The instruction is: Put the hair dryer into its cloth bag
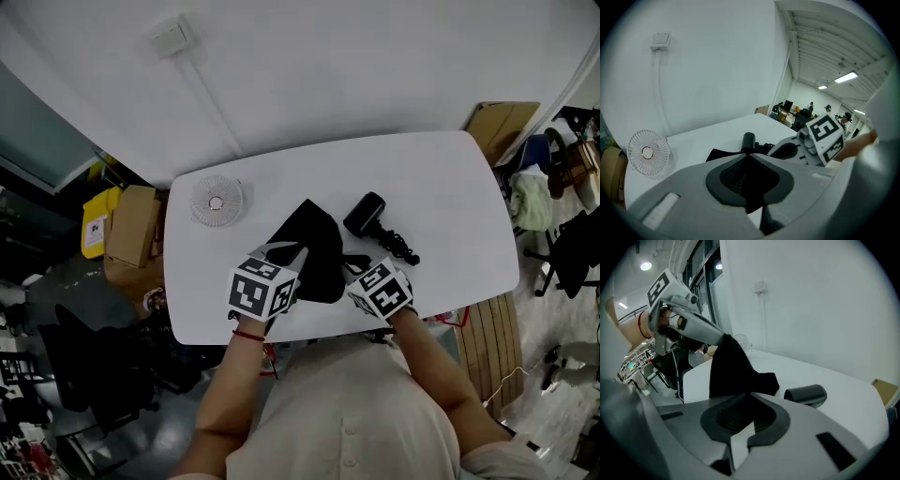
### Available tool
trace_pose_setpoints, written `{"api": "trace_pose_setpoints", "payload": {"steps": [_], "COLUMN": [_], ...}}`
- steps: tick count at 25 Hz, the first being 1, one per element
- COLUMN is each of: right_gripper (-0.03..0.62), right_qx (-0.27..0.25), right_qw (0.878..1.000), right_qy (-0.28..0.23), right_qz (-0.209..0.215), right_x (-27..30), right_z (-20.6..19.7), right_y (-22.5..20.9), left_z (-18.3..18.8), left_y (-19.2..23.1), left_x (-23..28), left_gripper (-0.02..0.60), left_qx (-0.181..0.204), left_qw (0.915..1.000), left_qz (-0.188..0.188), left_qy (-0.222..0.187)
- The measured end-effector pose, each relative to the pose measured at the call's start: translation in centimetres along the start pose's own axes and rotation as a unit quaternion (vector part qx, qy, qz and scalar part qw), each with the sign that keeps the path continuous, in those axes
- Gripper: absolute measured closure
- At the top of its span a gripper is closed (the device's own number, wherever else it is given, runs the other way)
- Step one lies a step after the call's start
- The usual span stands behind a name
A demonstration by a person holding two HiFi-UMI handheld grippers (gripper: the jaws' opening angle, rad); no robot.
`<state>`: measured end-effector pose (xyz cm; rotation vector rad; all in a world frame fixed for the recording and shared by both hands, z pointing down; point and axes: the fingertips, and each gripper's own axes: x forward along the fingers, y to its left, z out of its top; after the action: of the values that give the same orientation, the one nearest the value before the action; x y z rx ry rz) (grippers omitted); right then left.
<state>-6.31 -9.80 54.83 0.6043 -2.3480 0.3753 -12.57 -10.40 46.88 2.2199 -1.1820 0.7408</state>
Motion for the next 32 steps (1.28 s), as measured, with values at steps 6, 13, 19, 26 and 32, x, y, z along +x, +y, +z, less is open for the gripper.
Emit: {"api": "trace_pose_setpoints", "payload": {"steps": [6, 13, 19, 26, 32], "right_gripper": [0.565, 0.565, 0.491, 0.451, 0.507], "right_qx": [0.048, 0.061, 0.096, 0.142, 0.138], "right_qw": [0.999, 0.998, 0.994, 0.985, 0.987], "right_qy": [0.001, 0.021, 0.034, 0.010, -0.036], "right_qz": [0.010, 0.010, 0.040, 0.098, 0.071], "right_x": [-0.4, 0.0, -0.1, -3.4, -6.2], "right_z": [-0.7, -4.3, -7.1, -7.6, -7.0], "right_y": [-4.1, -8.1, -8.9, -9.4, -12.4], "left_z": [-2.0, -3.5, -4.3, -4.8, -5.5], "left_y": [-2.8, -5.1, -4.4, -4.0, -3.9], "left_x": [1.1, 5.7, 8.2, 9.7, 10.4], "left_gripper": [0.557, 0.557, 0.557, 0.557, 0.557], "left_qx": [0.002, -0.010, -0.064, -0.095, -0.104], "left_qw": [0.9971, 0.9908, 0.9867, 0.9833, 0.9823], "left_qz": [-0.059, -0.100, -0.114, -0.121, -0.121], "left_qy": [0.047, 0.090, 0.098, 0.098, 0.098]}}
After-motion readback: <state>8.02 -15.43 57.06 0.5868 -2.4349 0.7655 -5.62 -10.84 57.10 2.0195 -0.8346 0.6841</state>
